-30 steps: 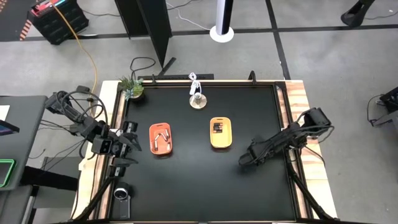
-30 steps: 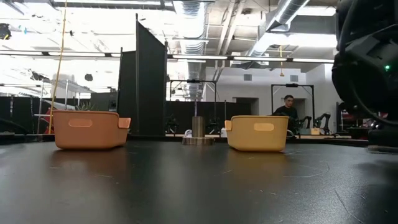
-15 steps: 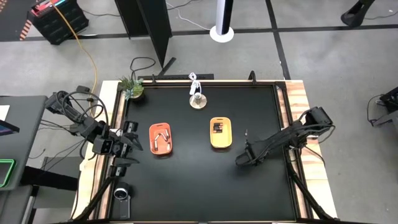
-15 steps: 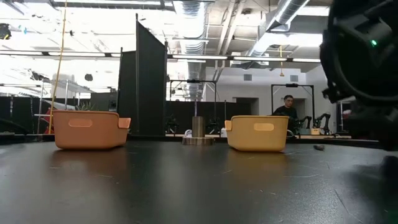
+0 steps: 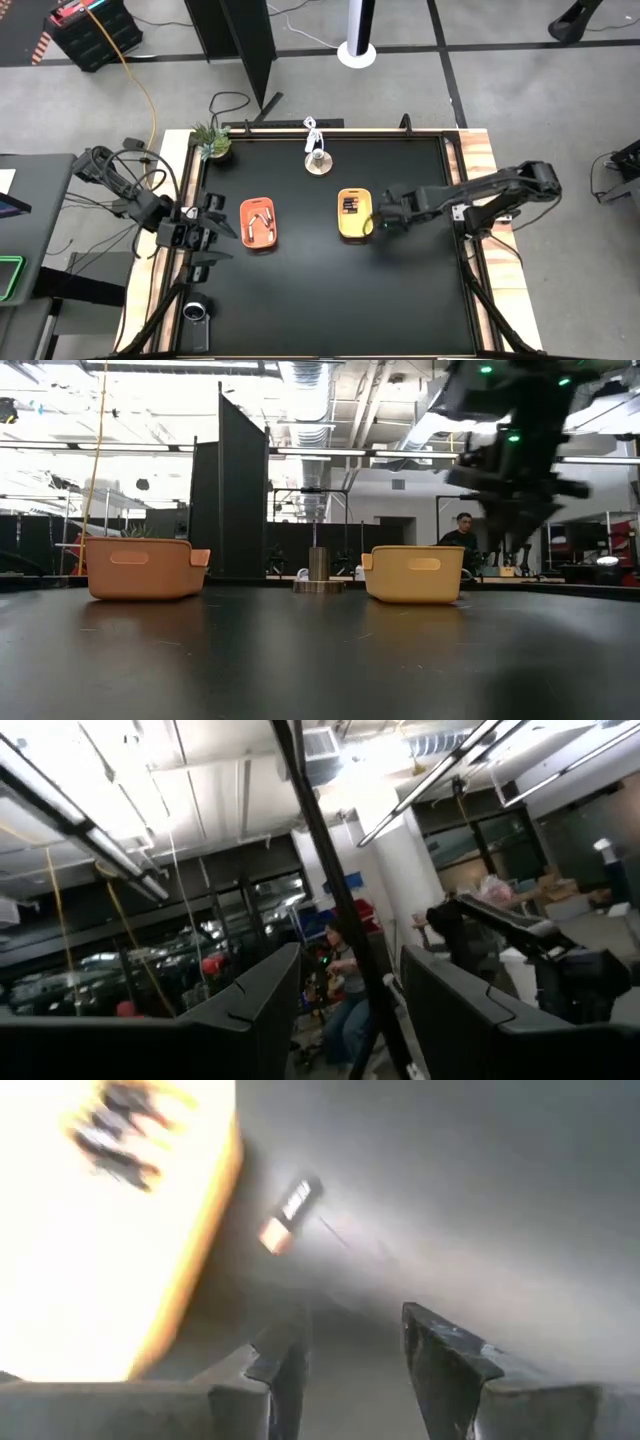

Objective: Sort batteries
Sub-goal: Put the black battery into the yellow bin

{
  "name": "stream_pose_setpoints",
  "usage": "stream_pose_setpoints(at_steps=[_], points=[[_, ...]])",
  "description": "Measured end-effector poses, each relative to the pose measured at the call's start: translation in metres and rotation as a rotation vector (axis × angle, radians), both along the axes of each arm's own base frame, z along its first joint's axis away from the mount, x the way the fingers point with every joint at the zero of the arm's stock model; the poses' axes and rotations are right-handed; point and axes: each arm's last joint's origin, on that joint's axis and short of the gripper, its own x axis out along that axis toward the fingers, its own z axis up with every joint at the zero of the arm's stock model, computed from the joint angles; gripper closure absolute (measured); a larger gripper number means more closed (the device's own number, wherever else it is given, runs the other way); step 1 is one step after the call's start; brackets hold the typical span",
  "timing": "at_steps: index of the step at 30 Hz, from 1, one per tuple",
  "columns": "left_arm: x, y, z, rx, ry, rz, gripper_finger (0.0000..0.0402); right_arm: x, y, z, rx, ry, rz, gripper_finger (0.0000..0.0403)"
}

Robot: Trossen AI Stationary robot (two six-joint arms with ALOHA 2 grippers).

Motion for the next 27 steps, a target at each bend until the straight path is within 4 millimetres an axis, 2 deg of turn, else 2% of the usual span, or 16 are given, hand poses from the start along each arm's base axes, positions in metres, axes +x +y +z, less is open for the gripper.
stream_pose_setpoints(at_steps=[7,11,15,19,27], points=[[0.003,0.001,-0.005,-0.025,0.076,0.053,0.0233,0.022,-0.035,-0.007,-0.019,-0.127,-0.016,0.0226],[0.002,0.002,-0.007,-0.031,0.108,0.062,0.0233,0.026,-0.048,-0.021,0.015,-0.078,-0.063,0.0226],[-0.001,0.004,-0.006,-0.043,0.120,0.065,0.0233,0.032,-0.051,-0.038,0.035,-0.031,-0.072,0.0226],[-0.002,0.005,-0.006,-0.044,0.120,0.065,0.0233,0.045,-0.047,-0.050,0.039,-0.075,-0.038,0.0226],[-0.002,0.005,-0.008,-0.052,0.142,0.068,0.0233,0.051,-0.044,-0.052,0.024,-0.111,-0.017,0.0226]])
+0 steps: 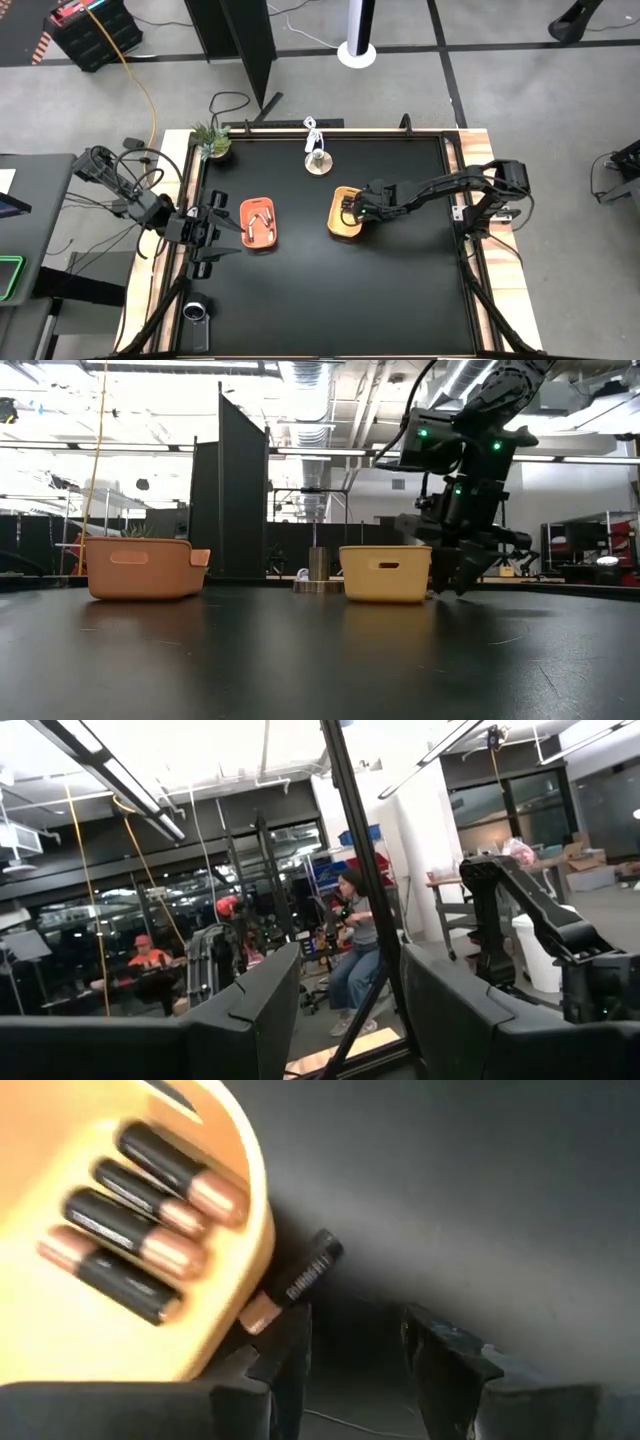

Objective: Sort batteries
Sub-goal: Put the black battery into the yellow bin

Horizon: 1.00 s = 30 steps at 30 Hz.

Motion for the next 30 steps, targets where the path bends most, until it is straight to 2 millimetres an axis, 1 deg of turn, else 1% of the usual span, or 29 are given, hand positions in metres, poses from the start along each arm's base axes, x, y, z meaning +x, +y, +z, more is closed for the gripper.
stream_pose_setpoints(at_steps=[4,8,12,18,26,30], points=[[0.000,0.000,0.000,0.001,0.000,0.001,0.0233,0.005,-0.002,0.003,-0.013,-0.055,0.016,0.0226],[0.000,0.000,0.000,-0.001,0.000,0.000,0.0233,0.005,-0.006,0.003,-0.016,-0.058,0.003,0.0226],[0.000,0.000,0.000,-0.005,0.006,-0.003,0.0233,0.007,-0.006,0.004,-0.021,-0.080,0.002,0.0226],[0.000,0.000,-0.001,0.000,0.008,-0.003,0.0233,0.015,-0.010,0.008,-0.037,-0.167,0.014,0.0226],[0.000,0.000,-0.001,0.001,0.009,-0.003,0.0233,0.014,-0.019,0.005,-0.038,-0.166,-0.020,0.0226],[0.001,0.000,-0.001,0.005,0.015,-0.003,0.0233,0.015,-0.021,-0.001,-0.034,-0.149,-0.036,0.0226]])
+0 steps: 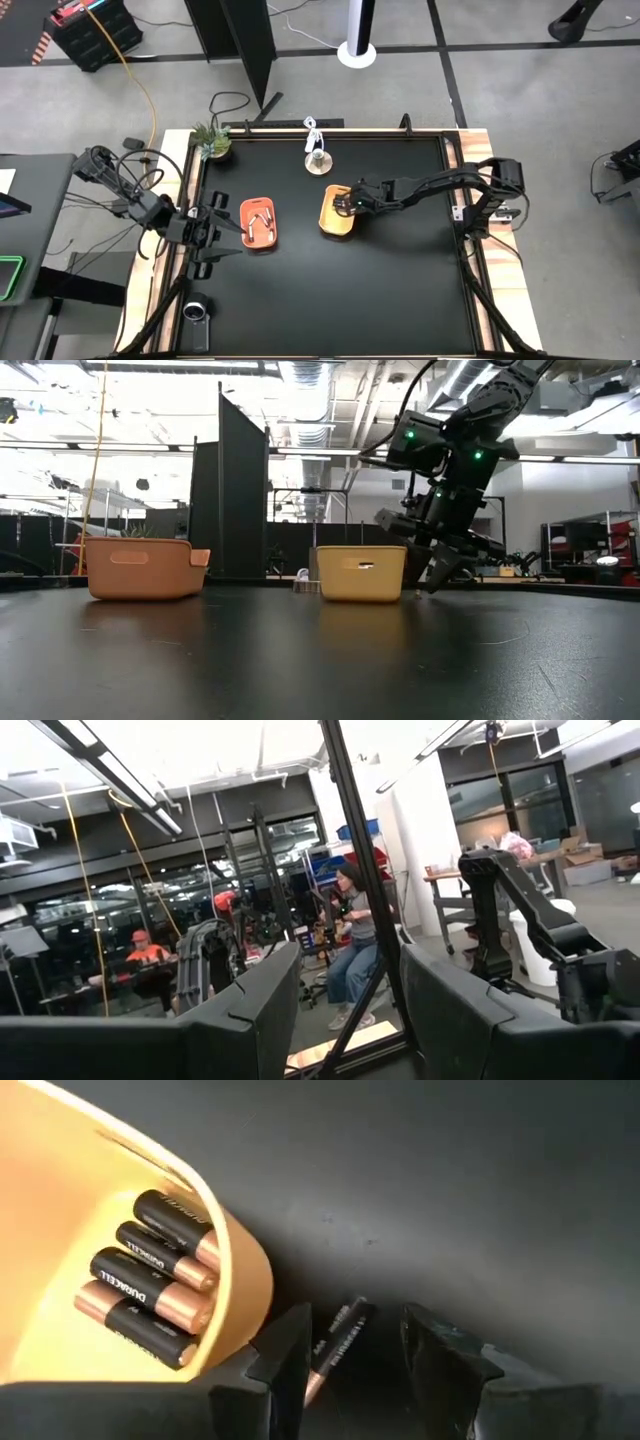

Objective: Sort batteries
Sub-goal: Put the black battery into the yellow bin

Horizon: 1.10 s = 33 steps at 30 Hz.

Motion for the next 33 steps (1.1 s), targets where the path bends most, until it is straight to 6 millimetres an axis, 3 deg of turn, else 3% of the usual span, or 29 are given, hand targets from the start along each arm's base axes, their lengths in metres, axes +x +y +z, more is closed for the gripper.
stream_pose_setpoints(at_steps=[8,16,27,33], points=[[0.000,0.000,-0.001,0.005,0.008,-0.001,0.0233,0.014,0.001,-0.012,-0.003,0.087,0.002,0.0226],[0.001,-0.001,-0.002,0.013,0.020,-0.001,0.0233,0.022,0.005,-0.005,0.001,0.166,0.020,0.0235],[0.001,-0.001,-0.003,0.014,0.024,-0.002,0.0233,0.021,0.009,-0.005,0.047,0.175,0.027,0.0341],[0.001,-0.001,-0.003,0.013,0.024,-0.002,0.0233,0.022,0.016,-0.005,0.059,0.180,0.067,0.0372]])
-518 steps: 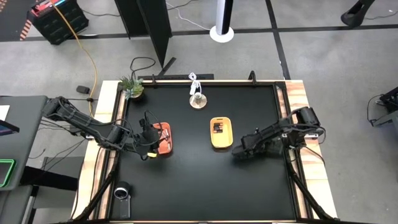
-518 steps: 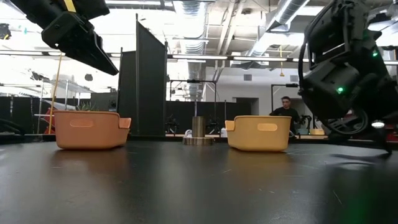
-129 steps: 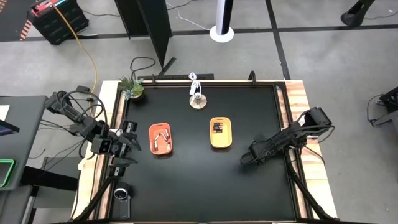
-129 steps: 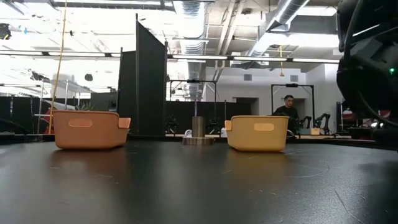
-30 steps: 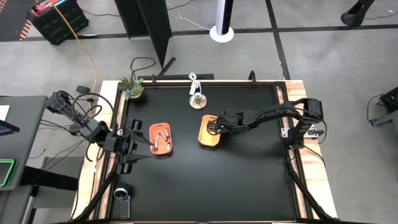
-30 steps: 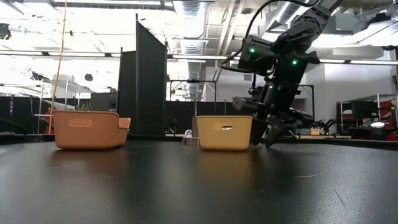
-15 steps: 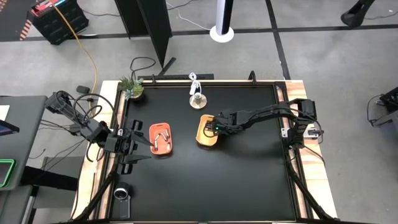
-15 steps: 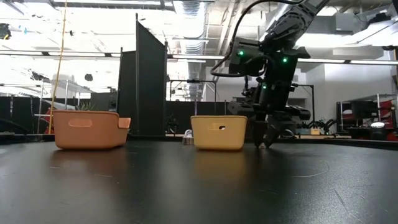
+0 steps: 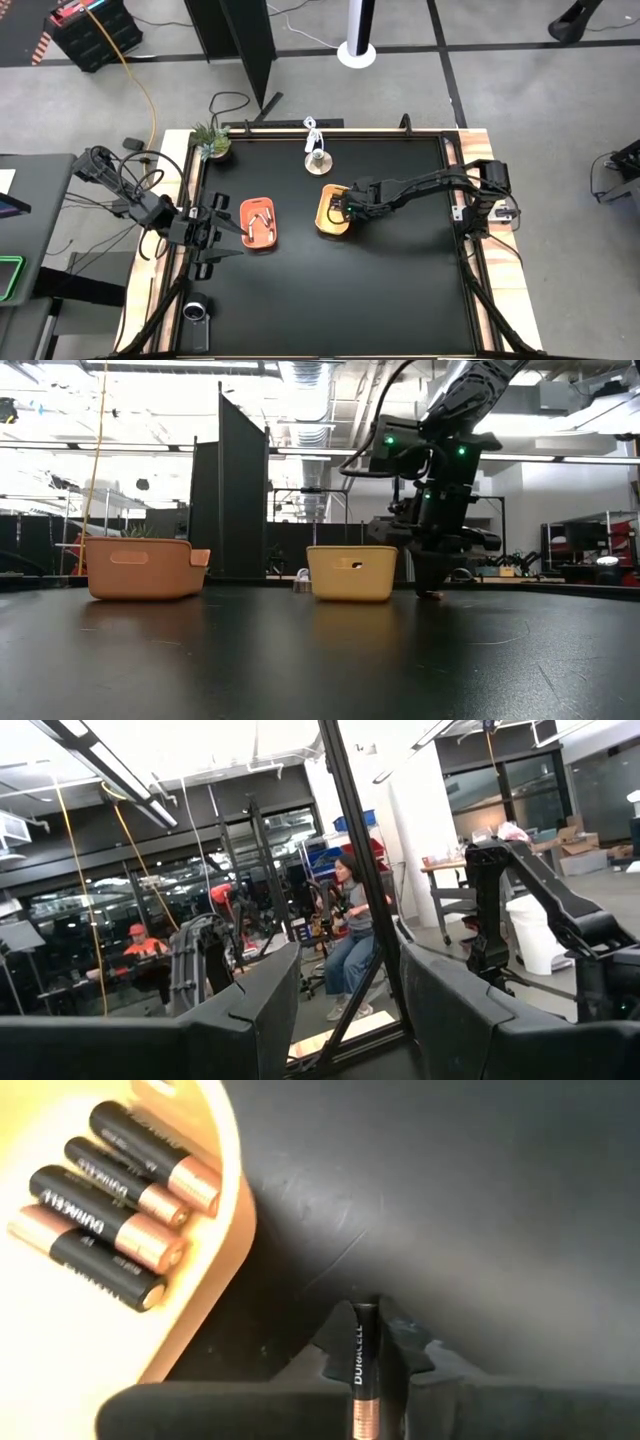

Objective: Sort batteries
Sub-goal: Put the black battery into the yellow bin

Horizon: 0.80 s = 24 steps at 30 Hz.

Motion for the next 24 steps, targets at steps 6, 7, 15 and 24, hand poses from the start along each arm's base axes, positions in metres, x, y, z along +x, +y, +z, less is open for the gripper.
stream_pose_setpoints(at_steps=[6,7,15,24], points=[[0.000,0.000,0.000,-0.001,0.000,0.000,0.0233,0.000,0.004,0.000,0.000,0.006,0.032,0.0385],[0.000,0.000,0.000,-0.002,0.000,-0.001,0.0233,0.001,0.004,0.000,-0.002,0.006,0.035,0.0385],[0.000,0.000,0.000,-0.011,0.002,-0.004,0.0233,0.000,0.004,0.002,-0.012,-0.001,0.035,0.0386],[0.000,0.000,0.000,-0.010,0.004,-0.004,0.0233,-0.006,0.010,0.026,-0.054,-0.052,0.045,0.0387]])
